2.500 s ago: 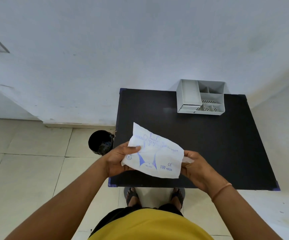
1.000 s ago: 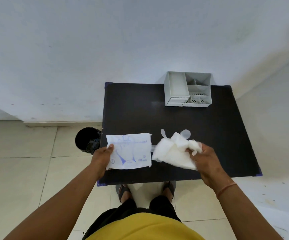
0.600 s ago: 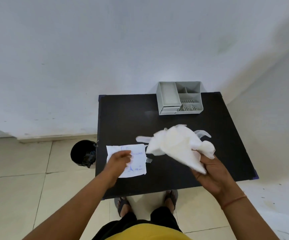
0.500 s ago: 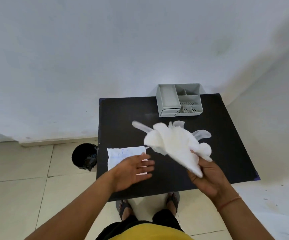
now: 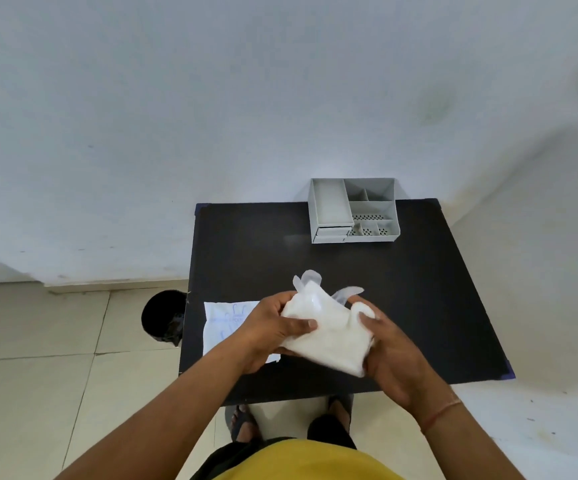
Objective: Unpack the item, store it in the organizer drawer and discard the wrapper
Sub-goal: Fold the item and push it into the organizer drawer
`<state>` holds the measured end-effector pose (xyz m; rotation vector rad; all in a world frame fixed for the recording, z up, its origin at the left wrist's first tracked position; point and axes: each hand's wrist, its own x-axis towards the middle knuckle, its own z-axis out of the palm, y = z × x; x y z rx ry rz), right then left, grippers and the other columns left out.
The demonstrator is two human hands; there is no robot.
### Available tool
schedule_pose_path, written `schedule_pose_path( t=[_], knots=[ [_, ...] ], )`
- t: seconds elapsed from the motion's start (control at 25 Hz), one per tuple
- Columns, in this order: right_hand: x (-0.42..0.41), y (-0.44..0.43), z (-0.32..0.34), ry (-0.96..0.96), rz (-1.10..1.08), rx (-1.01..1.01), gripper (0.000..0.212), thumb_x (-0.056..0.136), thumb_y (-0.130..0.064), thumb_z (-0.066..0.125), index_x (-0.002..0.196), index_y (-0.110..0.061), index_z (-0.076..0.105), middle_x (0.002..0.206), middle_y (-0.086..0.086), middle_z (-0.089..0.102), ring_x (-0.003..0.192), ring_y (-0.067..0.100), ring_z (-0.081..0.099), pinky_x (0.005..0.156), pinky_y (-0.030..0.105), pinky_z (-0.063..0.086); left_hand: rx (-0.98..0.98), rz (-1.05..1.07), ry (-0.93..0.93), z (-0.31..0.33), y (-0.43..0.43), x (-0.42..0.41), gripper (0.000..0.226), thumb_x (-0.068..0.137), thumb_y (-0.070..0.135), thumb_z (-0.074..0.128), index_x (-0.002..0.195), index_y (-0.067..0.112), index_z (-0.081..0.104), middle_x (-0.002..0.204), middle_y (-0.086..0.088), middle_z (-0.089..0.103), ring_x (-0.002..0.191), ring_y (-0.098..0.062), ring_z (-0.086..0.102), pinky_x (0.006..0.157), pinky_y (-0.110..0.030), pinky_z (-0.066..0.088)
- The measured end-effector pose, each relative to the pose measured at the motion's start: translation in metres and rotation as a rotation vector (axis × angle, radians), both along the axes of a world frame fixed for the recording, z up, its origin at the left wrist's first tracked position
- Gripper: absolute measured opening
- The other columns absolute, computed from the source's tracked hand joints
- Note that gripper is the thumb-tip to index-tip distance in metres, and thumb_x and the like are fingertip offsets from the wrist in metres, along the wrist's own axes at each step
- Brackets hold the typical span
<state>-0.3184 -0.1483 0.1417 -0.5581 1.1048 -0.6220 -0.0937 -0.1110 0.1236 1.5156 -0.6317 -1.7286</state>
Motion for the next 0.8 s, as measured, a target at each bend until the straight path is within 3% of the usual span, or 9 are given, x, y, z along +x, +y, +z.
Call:
schedule_pose_path(
  t=[0.12,0.2,0.28,0.32,0.4,0.44,0.56,0.68,0.8],
  knots=[
    [-0.027,-0.029,0.008,-0.256,-0.166,0.265,0.067,0.100,-0.063,0.043,0.145,-0.016,0.061,0.147,0.020,0.061,0.139,0.047,0.053,0.119,0.070,0.029,-0.019,-0.007,0.047,0.002,-0.008,-0.012,0.044,0.088,0.009,0.084,0.127,0.022,0.068,0.122,-0.009,0.077,0.113,-0.031,0.074,0.088,-0.051,0.066],
    [-0.037,-0.041,0.010,-0.275,-0.154,0.315,0.062,0.105,-0.055,0.042,0.136,-0.007,0.067,0.136,0.022,0.069,0.125,0.043,0.066,0.113,0.063,0.044,-0.043,-0.045,0.089,0.006,-0.015,-0.019,0.045,0.087,0.008,0.084,0.128,0.016,0.068,0.122,-0.012,0.078,0.115,-0.034,0.074,0.097,-0.057,0.062],
    [-0.036,-0.047,0.012,-0.180,0.042,0.311,0.046,0.110,-0.030,0.041,0.103,0.000,0.075,0.096,0.020,0.078,0.084,0.031,0.079,0.077,0.042,0.067,-0.076,-0.134,0.076,0.012,-0.024,-0.026,0.046,0.085,0.008,0.086,0.127,0.012,0.069,0.122,-0.015,0.078,0.116,-0.035,0.074,0.098,-0.057,0.061],
    [-0.036,-0.051,0.009,-0.102,0.158,0.293,0.036,0.110,-0.020,0.040,0.095,-0.007,0.071,0.088,0.014,0.075,0.075,0.024,0.076,0.068,0.035,0.065,-0.087,-0.188,0.033,0.016,-0.030,-0.031,0.045,0.085,0.008,0.087,0.126,0.013,0.070,0.121,-0.015,0.078,0.114,-0.034,0.075,0.097,-0.055,0.062],
    [-0.039,-0.056,0.011,0.065,0.360,0.192,0.022,0.109,-0.026,0.047,0.106,-0.015,0.065,0.101,0.013,0.071,0.092,0.020,0.071,0.083,0.028,0.061,-0.109,-0.303,-0.104,0.023,-0.043,-0.043,0.043,0.083,0.011,0.089,0.121,0.019,0.073,0.117,-0.011,0.079,0.109,-0.029,0.076,0.096,-0.052,0.064],
    [-0.043,-0.060,0.006,0.079,0.445,0.131,0.032,0.105,-0.041,0.053,0.118,-0.015,0.067,0.111,0.018,0.073,0.102,0.027,0.071,0.092,0.034,0.061,-0.119,-0.347,-0.184,0.025,-0.049,-0.049,0.043,0.080,0.013,0.091,0.118,0.024,0.074,0.115,-0.007,0.080,0.107,-0.026,0.077,0.096,-0.050,0.064],
    [-0.053,-0.070,0.005,0.043,0.537,0.079,0.052,0.092,-0.052,0.068,0.134,-0.021,0.064,0.110,0.016,0.080,0.098,0.033,0.078,0.081,0.046,0.065,-0.106,-0.392,-0.325,0.033,-0.066,-0.064,0.056,0.077,0.017,0.094,0.124,0.036,0.070,0.114,0.006,0.078,0.104,-0.016,0.075,0.091,-0.041,0.066],
    [-0.062,-0.088,0.004,0.051,0.492,-0.084,0.065,0.082,-0.049,0.079,0.138,-0.026,0.057,0.105,0.008,0.082,0.095,0.030,0.080,0.076,0.045,0.065,-0.115,-0.157,-0.397,0.040,-0.078,-0.078,0.075,0.080,0.021,0.092,0.145,0.030,0.058,0.122,0.009,0.071,0.102,-0.013,0.073,0.070,-0.029,0.065],
    [-0.065,-0.109,0.009,-0.028,0.325,-0.052,0.070,0.065,-0.054,0.086,0.122,-0.021,0.062,0.089,0.007,0.083,0.078,0.026,0.081,0.055,0.035,0.064,-0.086,0.250,0.050,0.042,-0.082,-0.101,0.054,0.090,0.046,0.075,0.136,0.020,0.068,0.125,-0.010,0.075,0.105,-0.023,0.077,0.084,-0.045,0.067]
  ],
)
